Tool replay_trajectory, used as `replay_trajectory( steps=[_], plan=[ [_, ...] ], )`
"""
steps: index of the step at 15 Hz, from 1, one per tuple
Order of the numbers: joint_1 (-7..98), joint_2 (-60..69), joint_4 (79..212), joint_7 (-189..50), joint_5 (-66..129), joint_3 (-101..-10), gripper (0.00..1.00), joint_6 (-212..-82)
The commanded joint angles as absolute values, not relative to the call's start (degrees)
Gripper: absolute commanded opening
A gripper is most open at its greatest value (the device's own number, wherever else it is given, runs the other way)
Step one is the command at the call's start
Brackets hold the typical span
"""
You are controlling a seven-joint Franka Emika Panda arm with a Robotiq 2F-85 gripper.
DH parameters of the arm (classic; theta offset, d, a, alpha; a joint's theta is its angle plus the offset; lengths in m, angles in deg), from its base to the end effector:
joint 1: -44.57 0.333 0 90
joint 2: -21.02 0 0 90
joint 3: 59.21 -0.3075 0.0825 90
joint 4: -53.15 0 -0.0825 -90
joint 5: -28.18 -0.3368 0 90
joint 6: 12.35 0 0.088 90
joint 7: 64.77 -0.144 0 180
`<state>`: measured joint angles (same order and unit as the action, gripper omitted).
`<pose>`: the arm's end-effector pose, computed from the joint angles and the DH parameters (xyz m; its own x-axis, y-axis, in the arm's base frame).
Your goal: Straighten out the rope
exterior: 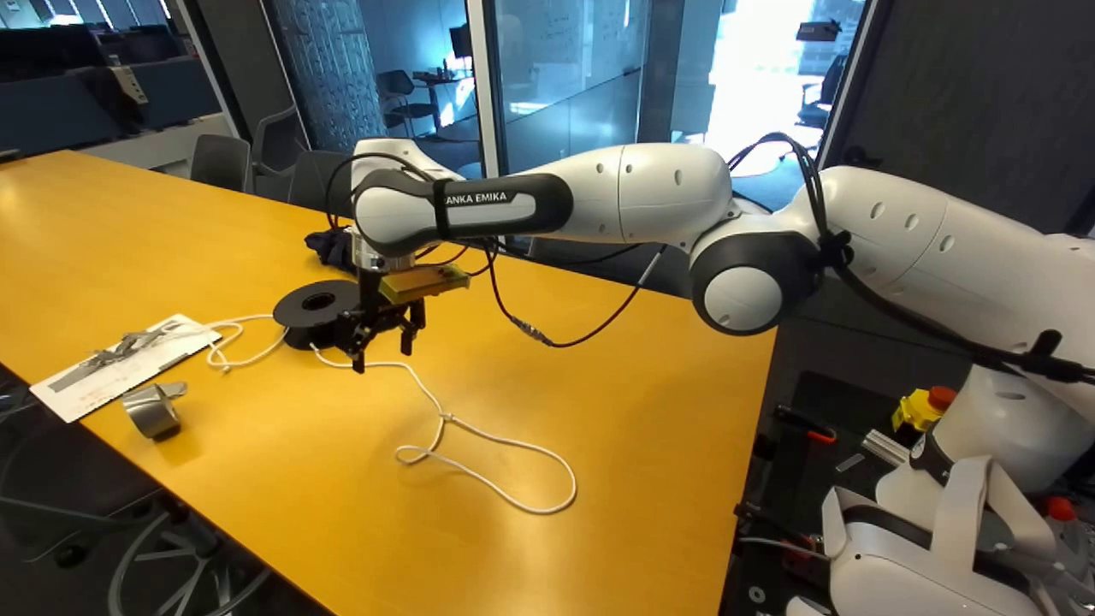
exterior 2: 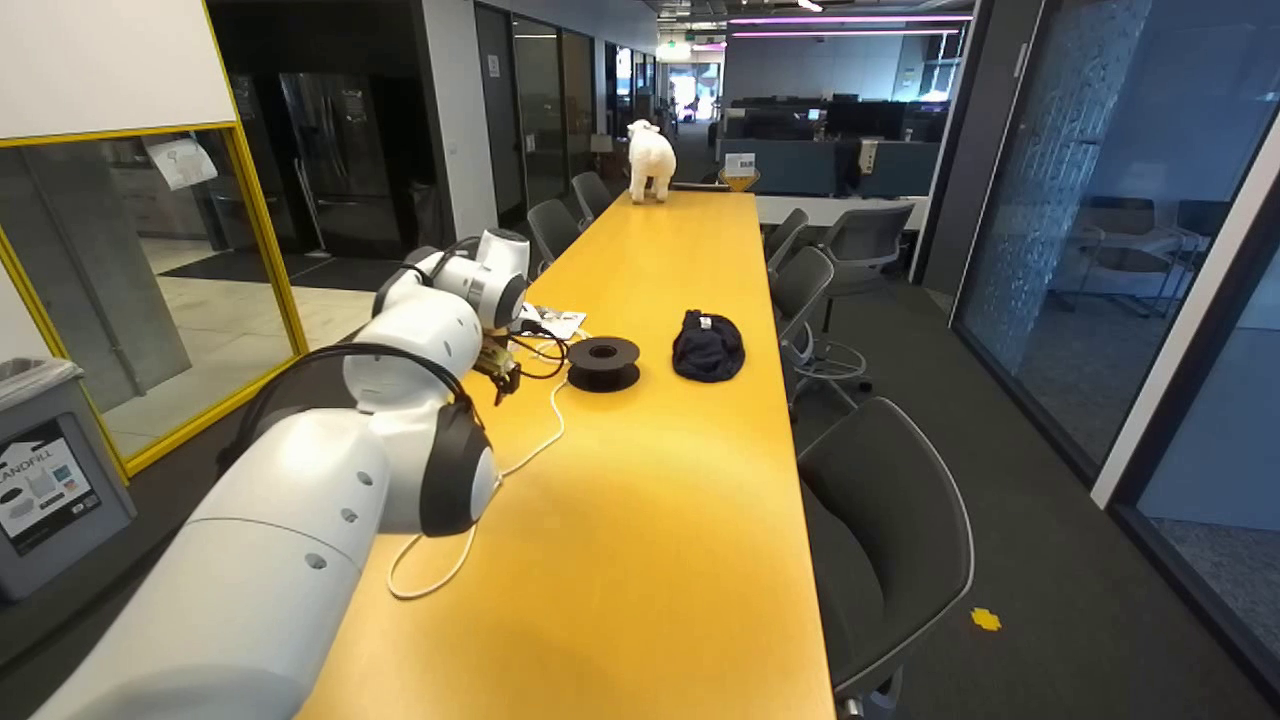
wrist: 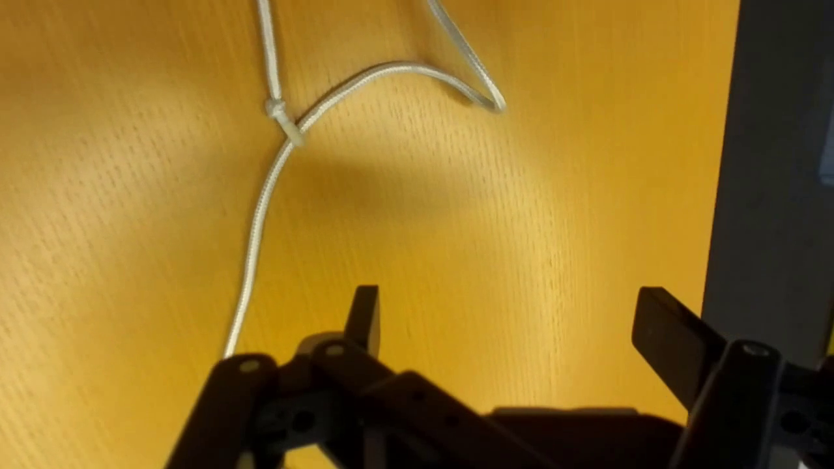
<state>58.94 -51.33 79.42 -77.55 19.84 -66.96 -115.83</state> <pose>0.7232 0.2471 0.2489 0.9993 0.0328 0.0183 0.0366 -0.9592 -0.2804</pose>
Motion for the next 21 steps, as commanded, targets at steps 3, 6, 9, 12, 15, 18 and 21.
replay_trajectory(
  steps=[3, 6, 9, 12, 15, 18, 21],
  plan=[
    [61.53, -56.3, 76.91, -62.54, 22.0, -67.51, 1.0, -115.06],
    [63.13, -58.36, 76.85, -55.01, 23.16, -67.68, 1.0, -114.61],
    [64.48, -59.59, 76.74, -48.55, 24.84, -67.43, 1.0, -114.82],
    [65.05, -60.19, 76.57, -44.89, 25.77, -67.4, 1.0, -115.18],
    [64.98, -60.3, 76.79, -42.68, 26.23, -67.41, 1.0, -115.6],
    [64.84, -60.35, 76.92, -41.4, 26.49, -67.34, 1.0, -115.36],
    [64.8, -60.65, 76.95, -40.6, 26.77, -67.24, 1.0, -115.53]
  ],
)
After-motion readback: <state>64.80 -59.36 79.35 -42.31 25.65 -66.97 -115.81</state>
